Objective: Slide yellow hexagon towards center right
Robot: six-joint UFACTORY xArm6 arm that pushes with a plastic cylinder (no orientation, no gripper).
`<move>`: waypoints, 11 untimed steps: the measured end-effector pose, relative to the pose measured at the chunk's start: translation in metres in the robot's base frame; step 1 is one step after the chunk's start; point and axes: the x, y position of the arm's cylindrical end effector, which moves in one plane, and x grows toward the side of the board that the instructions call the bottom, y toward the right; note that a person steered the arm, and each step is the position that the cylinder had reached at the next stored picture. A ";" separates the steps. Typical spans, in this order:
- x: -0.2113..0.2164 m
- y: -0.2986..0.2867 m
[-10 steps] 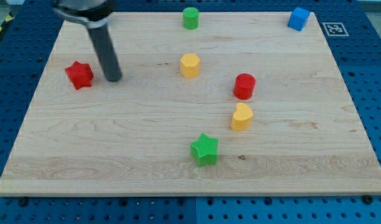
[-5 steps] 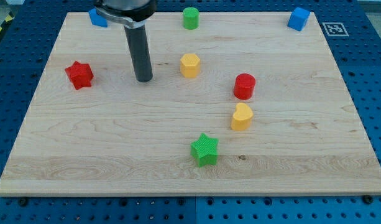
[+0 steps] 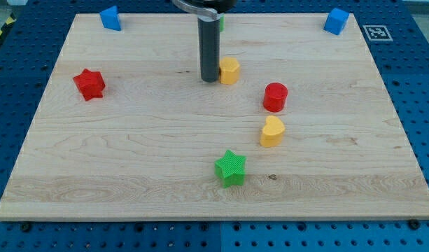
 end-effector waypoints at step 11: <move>-0.008 0.240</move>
